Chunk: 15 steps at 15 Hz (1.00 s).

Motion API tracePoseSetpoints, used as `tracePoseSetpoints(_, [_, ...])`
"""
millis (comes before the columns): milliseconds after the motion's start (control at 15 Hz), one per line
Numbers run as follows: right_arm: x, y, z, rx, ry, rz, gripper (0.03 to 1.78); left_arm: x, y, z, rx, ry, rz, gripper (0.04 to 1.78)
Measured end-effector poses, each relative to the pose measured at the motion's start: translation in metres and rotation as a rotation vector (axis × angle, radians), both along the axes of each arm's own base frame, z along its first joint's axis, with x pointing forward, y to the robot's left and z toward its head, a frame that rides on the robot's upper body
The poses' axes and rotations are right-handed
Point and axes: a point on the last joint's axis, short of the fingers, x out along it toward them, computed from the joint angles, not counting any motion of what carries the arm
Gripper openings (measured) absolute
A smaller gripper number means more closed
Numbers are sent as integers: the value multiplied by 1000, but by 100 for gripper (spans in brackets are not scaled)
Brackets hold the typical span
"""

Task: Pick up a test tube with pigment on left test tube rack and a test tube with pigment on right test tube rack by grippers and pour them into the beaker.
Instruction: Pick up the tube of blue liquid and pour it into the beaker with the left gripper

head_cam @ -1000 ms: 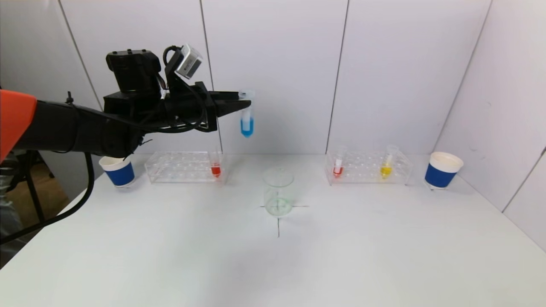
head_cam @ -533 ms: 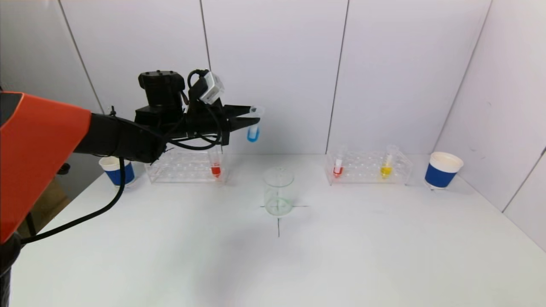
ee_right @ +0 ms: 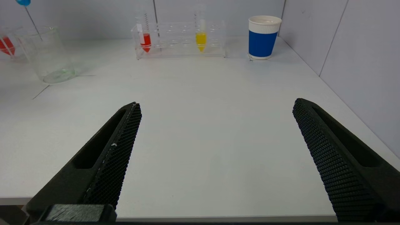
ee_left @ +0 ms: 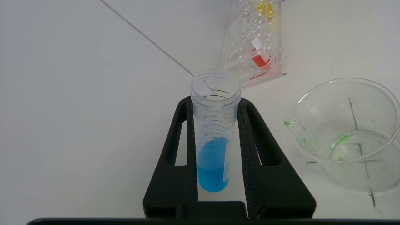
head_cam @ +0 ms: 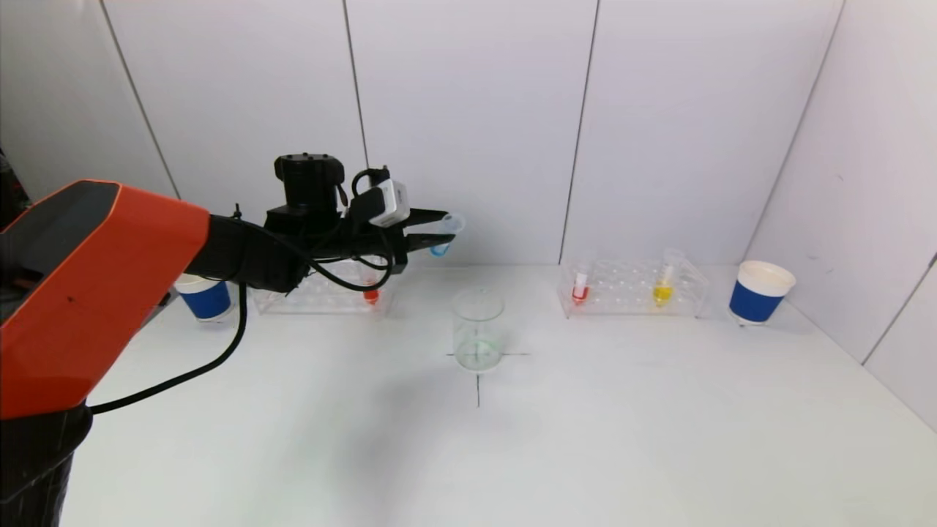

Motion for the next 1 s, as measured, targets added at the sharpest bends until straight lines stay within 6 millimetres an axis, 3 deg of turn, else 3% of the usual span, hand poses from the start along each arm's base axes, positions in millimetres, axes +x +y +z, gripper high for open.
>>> tracePoseSetpoints(333, [0,0,0,0,0,0,176,1,-10,-9,55,-122,-27,42])
tracePoseSetpoints(1000, [0,0,0,0,0,0,176,0,-25,-4,121,-398,-69,42])
